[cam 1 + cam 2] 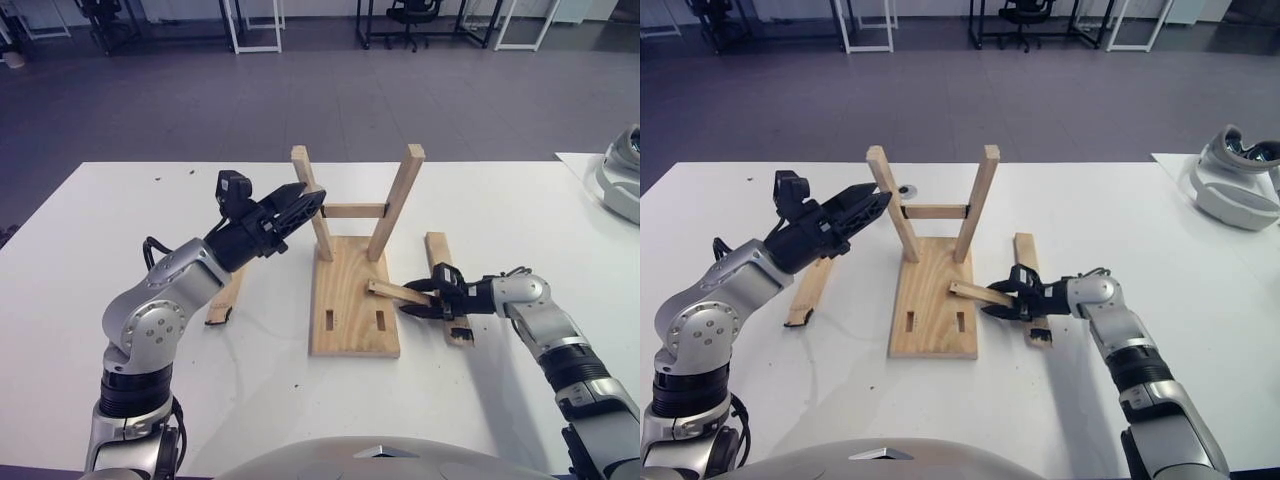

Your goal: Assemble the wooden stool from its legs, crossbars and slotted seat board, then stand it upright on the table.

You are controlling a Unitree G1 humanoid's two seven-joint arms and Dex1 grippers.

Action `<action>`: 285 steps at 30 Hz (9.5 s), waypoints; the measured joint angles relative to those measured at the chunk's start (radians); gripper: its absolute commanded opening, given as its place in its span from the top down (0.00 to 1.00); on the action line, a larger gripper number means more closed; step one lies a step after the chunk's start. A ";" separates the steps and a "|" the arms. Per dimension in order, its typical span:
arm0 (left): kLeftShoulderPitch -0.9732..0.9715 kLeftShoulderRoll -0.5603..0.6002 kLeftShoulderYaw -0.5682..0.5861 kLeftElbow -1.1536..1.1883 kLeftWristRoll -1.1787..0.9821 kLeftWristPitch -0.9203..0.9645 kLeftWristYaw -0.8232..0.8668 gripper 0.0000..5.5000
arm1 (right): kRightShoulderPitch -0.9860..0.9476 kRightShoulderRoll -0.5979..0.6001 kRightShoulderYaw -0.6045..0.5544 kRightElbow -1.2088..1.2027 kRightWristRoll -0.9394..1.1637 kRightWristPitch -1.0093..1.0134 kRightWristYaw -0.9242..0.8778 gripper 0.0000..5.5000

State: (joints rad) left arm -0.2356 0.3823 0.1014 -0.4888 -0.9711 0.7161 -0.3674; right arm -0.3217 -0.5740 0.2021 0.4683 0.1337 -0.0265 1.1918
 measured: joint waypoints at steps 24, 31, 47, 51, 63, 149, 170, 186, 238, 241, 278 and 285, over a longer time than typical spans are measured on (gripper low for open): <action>-0.141 -0.249 0.025 -0.065 -0.278 -0.073 0.377 0.38 | -0.089 0.290 -0.055 -0.760 -0.260 0.040 -0.706 0.76; -0.141 -0.275 -0.002 -0.065 -0.271 -0.106 0.387 0.38 | -0.108 0.310 -0.009 -0.777 -0.324 0.064 -0.745 0.76; -0.172 -0.231 -0.034 -0.055 -0.143 -0.119 0.314 0.85 | -0.094 0.314 0.017 -0.862 -0.174 0.124 -0.694 0.76; -0.172 -0.231 -0.041 -0.055 -0.110 -0.120 0.297 0.92 | -0.083 0.311 0.017 -0.869 -0.170 0.130 -0.695 0.76; -0.036 0.000 0.236 -0.028 -0.077 -0.160 0.164 0.93 | 0.244 0.246 -0.230 -1.066 0.160 0.333 -0.643 0.54; 0.107 0.145 0.304 0.272 0.352 -0.307 -0.169 0.63 | 0.104 0.105 -0.548 -0.729 0.655 0.364 -0.833 0.42; -0.200 0.176 -0.110 -0.086 0.419 -0.225 -0.190 0.63 | -0.395 0.388 -0.411 -0.837 1.313 0.644 -1.352 0.73; 0.361 0.211 -0.166 -0.094 0.565 -0.255 -0.210 0.31 | 0.524 0.336 -0.603 -1.114 1.356 0.621 -1.296 0.81; 0.314 -0.058 -0.214 -0.058 0.621 -0.042 -0.037 0.30 | -0.098 -0.070 -0.714 -1.089 1.237 0.625 -1.302 0.51; 0.284 -0.058 -0.185 -0.025 0.626 -0.070 -0.035 0.30 | -0.037 -0.133 -0.710 -0.889 1.033 0.625 -1.318 0.51; -0.323 -0.218 0.068 0.047 0.275 -0.156 0.017 0.30 | 0.001 -0.147 -0.456 -0.632 0.231 0.389 -0.870 0.62; -0.596 -0.301 0.137 0.215 0.027 -0.138 0.060 0.30 | -0.265 -0.077 -0.219 -0.915 0.198 0.232 -0.693 0.62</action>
State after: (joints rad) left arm -0.8317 0.0817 0.2385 -0.2743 -0.9444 0.5777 -0.3076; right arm -0.5868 -0.6509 -0.0172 -0.4471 0.3320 0.2059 0.4986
